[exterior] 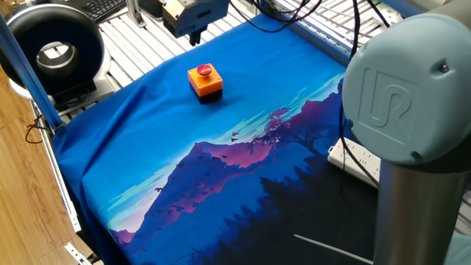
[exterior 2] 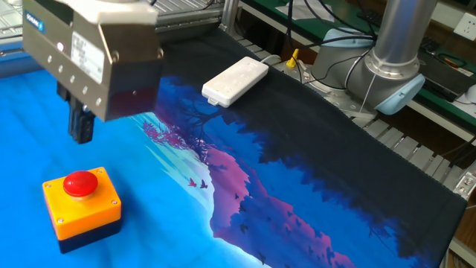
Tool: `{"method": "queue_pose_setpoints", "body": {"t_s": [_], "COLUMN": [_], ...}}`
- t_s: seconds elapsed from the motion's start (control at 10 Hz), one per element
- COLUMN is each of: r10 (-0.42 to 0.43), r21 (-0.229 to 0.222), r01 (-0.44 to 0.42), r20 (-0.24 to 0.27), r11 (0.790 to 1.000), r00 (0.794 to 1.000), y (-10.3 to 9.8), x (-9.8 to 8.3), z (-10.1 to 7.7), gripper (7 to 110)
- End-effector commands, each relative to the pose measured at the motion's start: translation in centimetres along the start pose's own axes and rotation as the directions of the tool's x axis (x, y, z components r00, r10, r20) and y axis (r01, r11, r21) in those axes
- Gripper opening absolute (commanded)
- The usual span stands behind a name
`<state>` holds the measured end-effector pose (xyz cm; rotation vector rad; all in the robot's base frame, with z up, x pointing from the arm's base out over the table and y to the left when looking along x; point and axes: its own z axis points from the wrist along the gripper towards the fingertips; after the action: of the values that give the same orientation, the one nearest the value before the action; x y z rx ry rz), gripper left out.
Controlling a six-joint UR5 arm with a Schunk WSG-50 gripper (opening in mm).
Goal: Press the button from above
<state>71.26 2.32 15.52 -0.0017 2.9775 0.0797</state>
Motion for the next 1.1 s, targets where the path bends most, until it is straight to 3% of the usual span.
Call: {"method": "queue_pose_setpoints", "body": {"t_s": [0.0, 0.4, 0.7, 1.0], "r10": [0.010, -0.006, -0.025, 0.004], "r21": [-0.030, -0.027, 0.004, -0.007], "r01": [-0.009, 0.008, 0.025, -0.004], "r20": [0.034, 0.070, 0.068, 0.044], "r11": [1.000, 1.000, 1.000, 1.000], "r00": [0.999, 0.998, 0.997, 0.999], "y": [0.3, -0.1, -1.1, -0.6], "x": [-0.6, -1.1, -0.9, -0.6], "z": [1.0, 1.8, 1.7, 1.6], "gripper": [7, 7, 7, 7]}}
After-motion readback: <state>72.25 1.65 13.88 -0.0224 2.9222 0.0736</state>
